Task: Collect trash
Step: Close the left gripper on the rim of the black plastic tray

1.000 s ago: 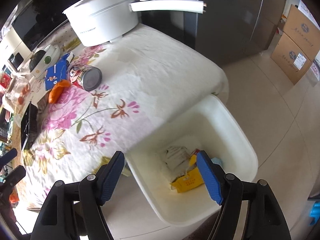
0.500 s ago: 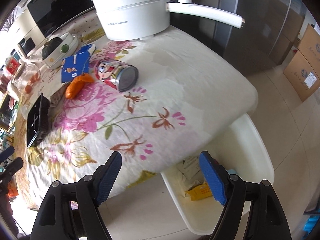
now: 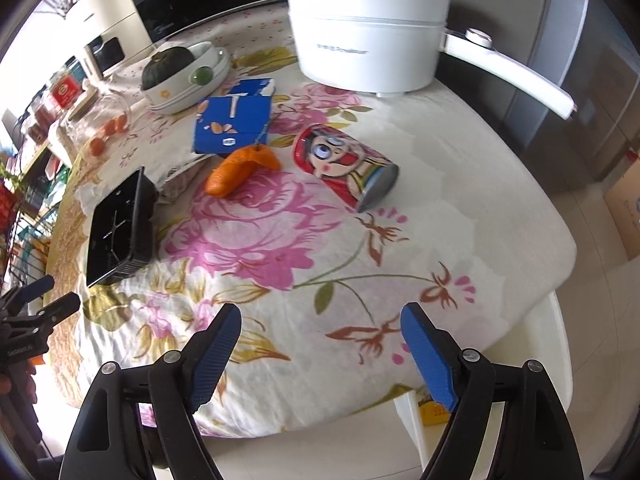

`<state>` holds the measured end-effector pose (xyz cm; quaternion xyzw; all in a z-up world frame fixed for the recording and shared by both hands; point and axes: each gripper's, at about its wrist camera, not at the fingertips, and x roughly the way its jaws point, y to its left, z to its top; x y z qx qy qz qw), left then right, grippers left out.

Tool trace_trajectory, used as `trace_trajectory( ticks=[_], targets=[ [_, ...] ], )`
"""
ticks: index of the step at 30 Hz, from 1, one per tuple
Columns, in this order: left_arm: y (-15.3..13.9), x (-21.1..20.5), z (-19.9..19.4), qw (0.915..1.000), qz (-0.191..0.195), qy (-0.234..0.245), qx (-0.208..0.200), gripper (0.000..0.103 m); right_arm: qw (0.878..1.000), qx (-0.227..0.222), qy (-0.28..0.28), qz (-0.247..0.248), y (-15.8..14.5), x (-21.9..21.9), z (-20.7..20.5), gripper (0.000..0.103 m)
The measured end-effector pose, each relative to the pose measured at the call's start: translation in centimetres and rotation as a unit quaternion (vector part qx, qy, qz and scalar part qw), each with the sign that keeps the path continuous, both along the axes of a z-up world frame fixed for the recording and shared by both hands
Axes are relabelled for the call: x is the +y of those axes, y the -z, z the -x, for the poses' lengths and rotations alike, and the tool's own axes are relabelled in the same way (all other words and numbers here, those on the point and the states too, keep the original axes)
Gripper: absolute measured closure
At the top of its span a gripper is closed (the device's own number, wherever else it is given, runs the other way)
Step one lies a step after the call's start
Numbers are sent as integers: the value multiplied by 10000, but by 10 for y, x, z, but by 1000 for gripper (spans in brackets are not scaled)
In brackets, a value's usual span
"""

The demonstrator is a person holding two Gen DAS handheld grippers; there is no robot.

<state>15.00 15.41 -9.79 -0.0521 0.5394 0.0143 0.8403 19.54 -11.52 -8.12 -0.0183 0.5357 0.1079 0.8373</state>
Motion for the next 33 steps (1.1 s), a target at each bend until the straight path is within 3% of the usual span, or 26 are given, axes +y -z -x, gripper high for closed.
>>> trace_trajectory(
  ticks=[6, 15, 17, 19, 22, 26, 33],
  targets=[
    [7, 28, -7, 9991, 360, -214, 77, 1, 9999, 24, -70, -128, 0, 10, -3, 19],
    [20, 19, -26, 9933, 968, -630, 10, 1, 9999, 52, -98, -125, 2, 12, -5, 19],
    [25, 20, -30, 9911, 1068, -797, 58, 7, 9998, 77, -92, -132, 3, 10, -5, 19],
    [31, 20, -34, 9903, 1032, -928, 113, 18, 9998, 87, -93, -132, 3, 9, -5, 19],
    [38, 22, -39, 9884, 1041, -1104, 92, 26, 9999, 94, -38, -136, 4, 4, -5, 19],
    [39, 19, -44, 9819, 1460, -1206, 87, 26, 9997, 133, 84, -190, 4, -4, -6, 19],
    [38, -1, -53, 9806, 1584, -1154, 82, 25, 9996, 170, 168, -163, 7, -9, -8, 19]
  ],
)
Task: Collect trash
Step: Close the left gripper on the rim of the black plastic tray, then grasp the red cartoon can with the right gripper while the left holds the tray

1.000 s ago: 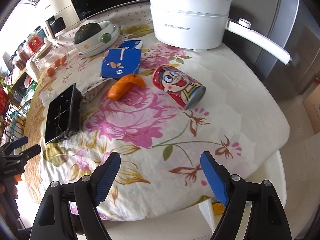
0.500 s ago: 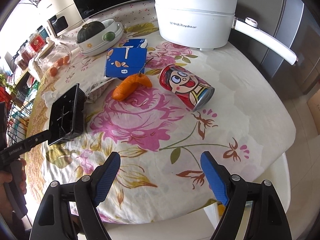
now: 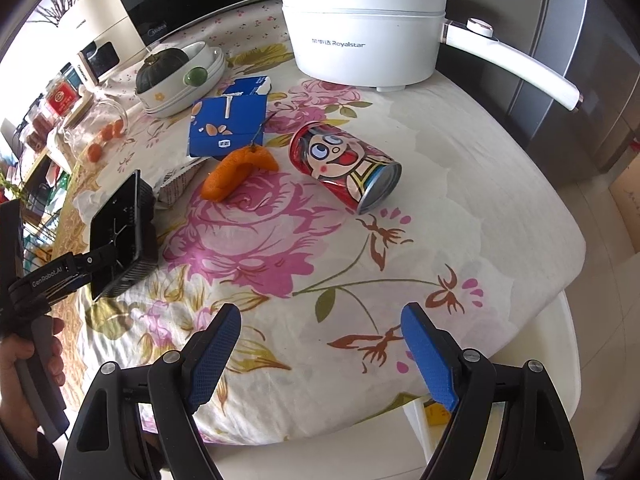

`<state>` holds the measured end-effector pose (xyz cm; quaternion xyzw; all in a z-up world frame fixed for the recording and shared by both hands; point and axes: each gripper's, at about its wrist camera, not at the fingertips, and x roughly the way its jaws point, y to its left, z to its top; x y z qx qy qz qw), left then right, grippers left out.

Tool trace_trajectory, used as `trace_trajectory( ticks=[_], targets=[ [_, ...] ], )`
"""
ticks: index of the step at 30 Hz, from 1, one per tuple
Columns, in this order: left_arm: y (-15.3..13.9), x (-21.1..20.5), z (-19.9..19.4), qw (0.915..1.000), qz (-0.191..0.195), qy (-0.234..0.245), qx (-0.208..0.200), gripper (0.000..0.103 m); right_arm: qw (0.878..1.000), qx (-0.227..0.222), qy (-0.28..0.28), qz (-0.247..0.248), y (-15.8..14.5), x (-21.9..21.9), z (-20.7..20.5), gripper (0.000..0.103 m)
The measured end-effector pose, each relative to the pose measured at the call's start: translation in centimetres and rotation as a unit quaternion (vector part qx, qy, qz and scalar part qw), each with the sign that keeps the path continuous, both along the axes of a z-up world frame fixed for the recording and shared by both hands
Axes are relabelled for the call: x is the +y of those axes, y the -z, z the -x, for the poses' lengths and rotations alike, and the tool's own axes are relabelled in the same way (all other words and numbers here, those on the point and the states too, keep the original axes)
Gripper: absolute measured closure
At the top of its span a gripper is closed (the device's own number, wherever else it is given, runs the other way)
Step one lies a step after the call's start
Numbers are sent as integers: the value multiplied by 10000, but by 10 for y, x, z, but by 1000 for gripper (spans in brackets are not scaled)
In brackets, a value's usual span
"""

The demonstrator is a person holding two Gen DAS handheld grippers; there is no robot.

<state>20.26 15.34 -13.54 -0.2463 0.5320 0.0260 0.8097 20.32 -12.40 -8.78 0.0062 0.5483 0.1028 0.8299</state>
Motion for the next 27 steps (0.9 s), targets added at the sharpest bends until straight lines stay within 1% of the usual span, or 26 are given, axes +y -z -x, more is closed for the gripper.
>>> trace_trajectory(
  ticks=[3, 4, 7, 8, 10, 12, 15, 16, 20, 24, 27],
  targets=[
    [4, -6, -3, 9998, -151, -1, 88, 25, 10000, 14, 15, 7, 1, 0, -1, 19],
    [3, -9, -3, 9996, -258, -10, 60, 25, 10000, 19, 18, 17, 2, 0, -2, 19],
    [3, -13, -3, 9991, -408, -43, 77, 26, 10000, 30, 28, 33, 3, -2, -5, 19],
    [3, -15, -2, 9989, -460, -23, 76, 28, 10000, 19, 27, 41, 3, -2, -7, 19],
    [2, -17, -1, 9979, -638, 109, 86, 42, 9999, -37, 31, 108, 3, -3, -13, 19],
    [2, -19, 0, 9970, -708, 287, 85, 44, 9998, -29, 76, 158, 3, -5, -22, 19],
    [1, -16, 4, 9964, -698, 472, 112, 45, 9999, -46, 106, 71, 1, -8, -38, 19],
    [1, -15, 6, 9963, -683, 498, 128, 45, 9999, -88, 78, 115, 0, -7, -44, 19],
    [-6, -5, 16, 9966, -604, 543, 100, 45, 9977, -255, -239, 580, 2, 3, -69, 19],
    [-16, 6, 26, 9973, -521, 524, -31, 45, 9940, -237, -603, 887, 12, 15, -87, 19],
    [-21, 12, 31, 9972, -516, 538, -87, 45, 9902, -249, -753, 1152, 20, 25, -96, 19]
  ],
)
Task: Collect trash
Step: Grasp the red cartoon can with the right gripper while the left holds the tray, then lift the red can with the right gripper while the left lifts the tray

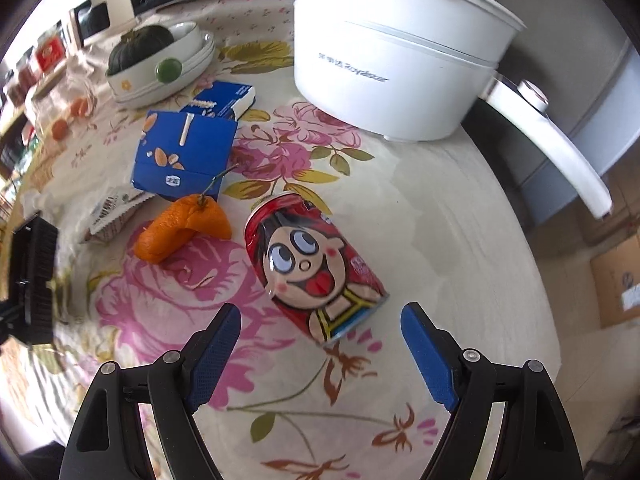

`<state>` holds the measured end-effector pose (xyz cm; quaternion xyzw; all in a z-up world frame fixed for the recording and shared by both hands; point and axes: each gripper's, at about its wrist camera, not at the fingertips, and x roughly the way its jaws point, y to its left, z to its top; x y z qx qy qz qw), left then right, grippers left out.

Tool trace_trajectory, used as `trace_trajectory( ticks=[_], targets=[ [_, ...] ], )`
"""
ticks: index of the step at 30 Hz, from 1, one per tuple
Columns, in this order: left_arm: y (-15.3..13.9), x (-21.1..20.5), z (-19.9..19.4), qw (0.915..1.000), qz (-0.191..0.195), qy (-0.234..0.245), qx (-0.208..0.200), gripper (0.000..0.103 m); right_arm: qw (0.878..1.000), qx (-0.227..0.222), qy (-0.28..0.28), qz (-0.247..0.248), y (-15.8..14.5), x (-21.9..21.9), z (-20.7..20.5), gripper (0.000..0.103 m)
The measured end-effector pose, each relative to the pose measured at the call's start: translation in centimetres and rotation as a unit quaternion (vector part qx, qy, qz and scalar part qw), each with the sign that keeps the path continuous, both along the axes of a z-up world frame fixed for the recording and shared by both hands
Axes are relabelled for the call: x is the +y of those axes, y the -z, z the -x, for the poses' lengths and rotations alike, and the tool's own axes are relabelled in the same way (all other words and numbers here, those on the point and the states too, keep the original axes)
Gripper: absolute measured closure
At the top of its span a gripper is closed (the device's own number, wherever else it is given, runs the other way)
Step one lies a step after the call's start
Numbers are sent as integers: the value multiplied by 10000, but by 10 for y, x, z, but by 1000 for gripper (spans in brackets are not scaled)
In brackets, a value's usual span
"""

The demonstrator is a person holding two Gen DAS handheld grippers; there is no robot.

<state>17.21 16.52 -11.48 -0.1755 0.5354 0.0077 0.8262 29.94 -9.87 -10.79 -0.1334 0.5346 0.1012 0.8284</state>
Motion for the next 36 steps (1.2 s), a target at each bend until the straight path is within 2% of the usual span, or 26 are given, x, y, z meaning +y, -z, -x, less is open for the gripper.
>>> trace_trajectory(
  ticks=[6, 9, 11, 16, 23, 28, 36],
  targets=[
    [-3, 10, 6, 10000, 76, -23, -38, 45, 9990, -30, -117, 426, 14, 11, -11, 22],
    [-4, 12, 6, 9999, 130, -39, -41, 45, 9986, -36, -74, 522, 17, 10, -14, 36],
    [-5, 11, 7, 9999, 148, -24, -50, 45, 9990, 17, -35, 451, 17, 8, -16, 43],
    [-9, 6, 9, 9998, 186, 52, -88, 45, 10000, 73, -19, 58, 10, 0, -6, 44],
    [-15, -9, 12, 9993, 212, 243, -164, 45, 9999, 80, -68, -20, -2, -9, 30, 46],
    [-18, -19, 17, 9987, 236, 390, -206, 45, 9995, 120, 40, -279, -14, -19, 58, 50],
    [-20, -28, 27, 9977, 291, 570, -212, 45, 9969, 536, 70, -574, 2, -11, 99, 53]
  ],
)
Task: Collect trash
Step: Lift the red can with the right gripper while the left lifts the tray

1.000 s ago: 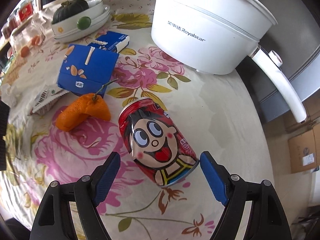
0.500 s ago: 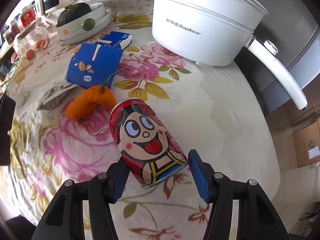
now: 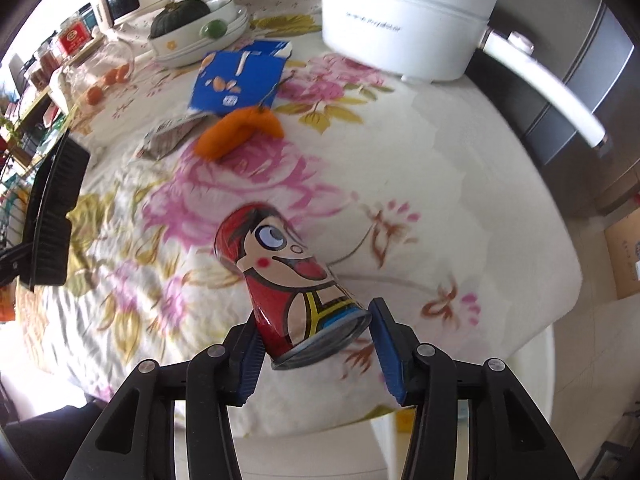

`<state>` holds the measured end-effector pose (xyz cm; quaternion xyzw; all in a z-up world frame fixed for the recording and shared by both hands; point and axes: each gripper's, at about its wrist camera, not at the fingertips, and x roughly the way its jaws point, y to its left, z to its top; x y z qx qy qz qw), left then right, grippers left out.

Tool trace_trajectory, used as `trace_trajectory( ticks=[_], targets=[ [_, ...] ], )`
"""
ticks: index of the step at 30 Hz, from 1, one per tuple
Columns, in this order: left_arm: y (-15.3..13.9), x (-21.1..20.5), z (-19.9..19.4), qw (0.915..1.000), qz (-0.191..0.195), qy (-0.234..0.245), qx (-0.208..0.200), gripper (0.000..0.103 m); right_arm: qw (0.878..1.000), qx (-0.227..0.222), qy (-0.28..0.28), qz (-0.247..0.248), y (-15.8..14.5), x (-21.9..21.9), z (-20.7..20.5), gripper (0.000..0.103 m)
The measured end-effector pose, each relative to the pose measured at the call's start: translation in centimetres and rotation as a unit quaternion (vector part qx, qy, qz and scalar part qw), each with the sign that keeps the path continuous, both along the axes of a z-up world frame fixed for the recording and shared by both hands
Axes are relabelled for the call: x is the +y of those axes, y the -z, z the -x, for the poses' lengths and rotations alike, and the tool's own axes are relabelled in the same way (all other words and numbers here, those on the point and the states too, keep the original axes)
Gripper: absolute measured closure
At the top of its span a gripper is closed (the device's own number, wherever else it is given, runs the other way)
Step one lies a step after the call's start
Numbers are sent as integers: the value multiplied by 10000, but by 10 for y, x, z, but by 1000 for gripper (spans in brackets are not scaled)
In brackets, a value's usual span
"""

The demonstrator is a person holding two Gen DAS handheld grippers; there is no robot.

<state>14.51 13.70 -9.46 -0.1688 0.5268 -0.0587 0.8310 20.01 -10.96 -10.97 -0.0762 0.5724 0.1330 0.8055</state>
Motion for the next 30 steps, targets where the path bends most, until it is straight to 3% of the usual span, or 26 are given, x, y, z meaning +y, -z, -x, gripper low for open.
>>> trace_trajectory(
  ticks=[4, 7, 9, 15, 18, 23, 30],
  targets=[
    [1, -2, 3, 9999, -52, 83, 31, 45, 9981, 290, 163, -510, 11, 2, 3, 51],
    [2, -3, 2, 9998, -99, 125, 74, 45, 9962, 331, 224, -777, 12, 0, 3, 34],
    [3, -4, 1, 9998, -126, 138, 92, 45, 9966, 246, 201, -756, 9, -1, 3, 29],
    [9, -5, -6, 9996, -160, 131, 175, 45, 9963, 197, 0, -842, 4, 7, -2, 28],
    [11, -6, -8, 9996, -131, 122, 216, 45, 9974, 59, -279, -658, 4, 22, -1, 28],
    [11, -11, -10, 9995, -123, 174, 229, 45, 9977, -131, -594, -295, 5, 38, 2, 40],
    [9, -17, -9, 9994, -111, 251, 207, 45, 9984, -73, -373, -415, 0, 19, 3, 42]
  ],
)
